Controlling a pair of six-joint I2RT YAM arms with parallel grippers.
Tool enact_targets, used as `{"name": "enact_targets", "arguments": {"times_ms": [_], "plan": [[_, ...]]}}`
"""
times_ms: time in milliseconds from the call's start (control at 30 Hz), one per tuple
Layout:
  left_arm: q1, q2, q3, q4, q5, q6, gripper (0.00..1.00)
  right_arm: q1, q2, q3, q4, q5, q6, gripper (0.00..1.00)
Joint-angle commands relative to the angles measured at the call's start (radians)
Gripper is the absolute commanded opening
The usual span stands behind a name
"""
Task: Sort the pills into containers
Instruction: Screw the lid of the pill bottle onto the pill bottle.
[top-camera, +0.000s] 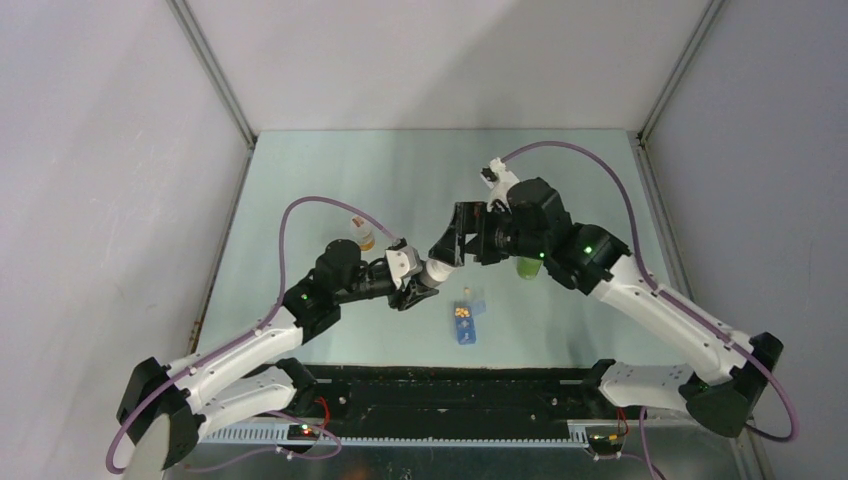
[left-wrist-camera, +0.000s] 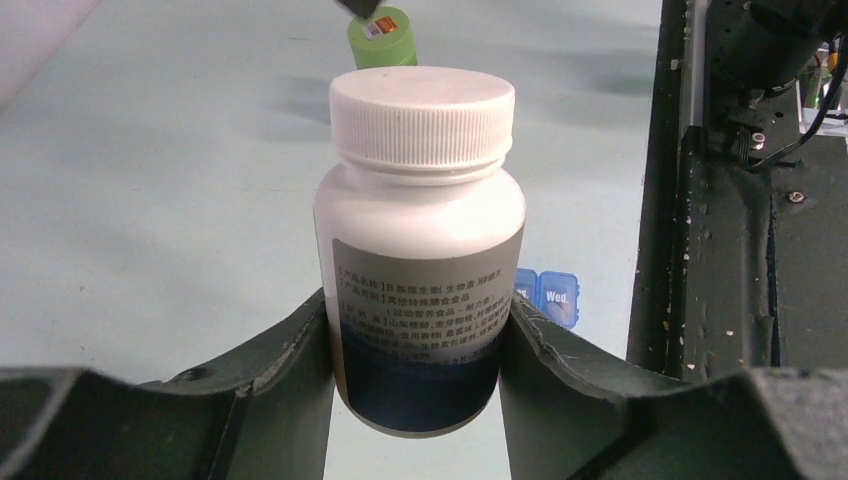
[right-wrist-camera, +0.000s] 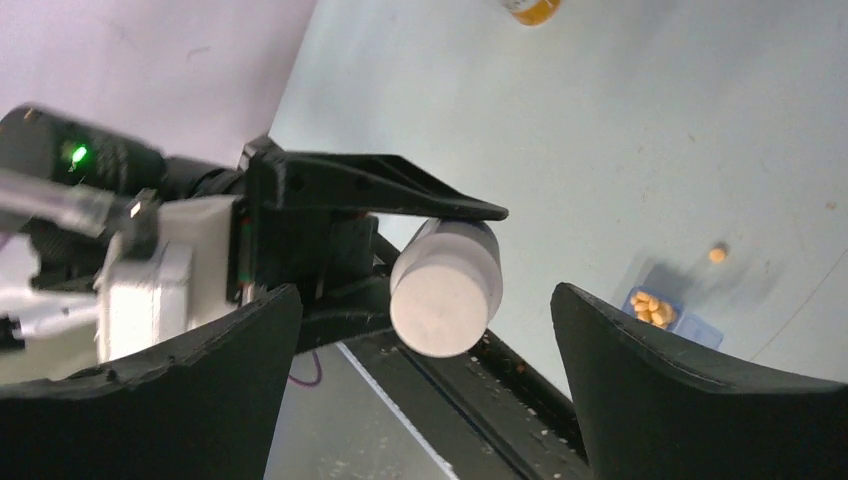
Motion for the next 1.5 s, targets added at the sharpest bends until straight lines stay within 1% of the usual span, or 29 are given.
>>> {"name": "enact_targets", "arguments": {"times_ms": [0, 33, 67, 100, 167, 200, 233, 333, 500, 667, 733, 933, 1033, 1067, 1100, 1133, 1200, 1267, 1333, 1367, 1400, 1433, 1467], "plan": [[-0.001, -0.019, 0.006, 0.033, 0.011, 0.014, 0.00, -0.027, -0.064, 0.007, 0.018, -0.164, -0.267, 0.99], [-0.001, -0.021, 0.009, 0.026, 0.017, 0.020, 0.00, -0.031, -0.068, 0.006, -0.008, -0.173, -0.355, 0.99], [0.000, -0.023, 0.010, 0.020, 0.036, 0.024, 0.00, -0.036, -0.068, 0.006, -0.025, -0.197, -0.401, 0.99], [0.000, -0.024, 0.015, 0.007, 0.046, 0.035, 0.00, -0.039, -0.065, 0.004, -0.049, -0.216, -0.481, 0.99], [-0.001, -0.022, 0.025, -0.022, 0.084, 0.059, 0.00, -0.048, -0.053, -0.001, -0.087, -0.292, -0.600, 0.99], [-0.001, -0.020, 0.035, -0.045, 0.112, 0.069, 0.00, -0.056, -0.048, -0.005, -0.103, -0.308, -0.622, 0.99], [0.000, -0.019, 0.039, -0.055, 0.131, 0.083, 0.00, -0.061, -0.036, -0.006, -0.110, -0.336, -0.688, 0.99], [-0.001, -0.008, 0.062, -0.107, 0.167, 0.111, 0.00, -0.082, -0.017, -0.006, -0.126, -0.379, -0.778, 0.98], [0.000, 0.007, 0.081, -0.146, 0.221, 0.133, 0.00, -0.087, -0.011, 0.005, -0.145, -0.507, -0.856, 0.99], [0.000, 0.016, 0.094, -0.160, 0.253, 0.147, 0.00, -0.058, 0.008, 0.010, -0.170, -0.494, -0.894, 0.99], [0.000, 0.017, 0.096, -0.160, 0.258, 0.147, 0.00, -0.044, 0.015, 0.010, -0.166, -0.484, -0.898, 0.96], [0.000, 0.027, 0.107, -0.174, 0.263, 0.152, 0.00, -0.020, 0.034, 0.010, -0.140, -0.439, -0.882, 0.81], [0.000, 0.030, 0.107, -0.172, 0.264, 0.152, 0.00, -0.004, 0.037, 0.010, -0.111, -0.413, -0.850, 0.67], [0.000, 0.029, 0.106, -0.170, 0.262, 0.150, 0.00, 0.006, 0.038, 0.010, -0.104, -0.374, -0.838, 0.57], [0.000, 0.028, 0.105, -0.166, 0.261, 0.147, 0.00, 0.009, 0.040, 0.010, -0.091, -0.353, -0.811, 0.54], [0.000, 0.027, 0.105, -0.162, 0.256, 0.144, 0.00, 0.015, 0.040, 0.010, -0.086, -0.319, -0.798, 0.47], [0.000, 0.022, 0.100, -0.137, 0.232, 0.132, 0.00, 0.023, 0.040, 0.009, -0.072, -0.276, -0.740, 0.39], [0.001, 0.018, 0.097, -0.130, 0.195, 0.126, 0.00, 0.034, 0.038, 0.003, -0.049, -0.240, -0.662, 0.35], [0.001, 0.016, 0.092, -0.085, 0.162, 0.120, 0.00, 0.048, 0.042, 0.001, -0.029, -0.183, -0.572, 0.33], [0.001, 0.016, 0.087, -0.075, 0.143, 0.115, 0.00, 0.052, 0.048, 0.000, -0.014, -0.131, -0.492, 0.33], [0.001, 0.017, 0.085, -0.060, 0.132, 0.113, 0.00, 0.056, 0.052, -0.001, -0.001, -0.107, -0.448, 0.33], [0.000, 0.017, 0.081, -0.053, 0.108, 0.107, 0.00, 0.057, 0.059, 0.000, 0.004, -0.063, -0.354, 0.33], [0.000, 0.019, 0.080, -0.043, 0.096, 0.106, 0.00, 0.063, 0.066, 0.000, 0.011, -0.038, -0.307, 0.32]]}}
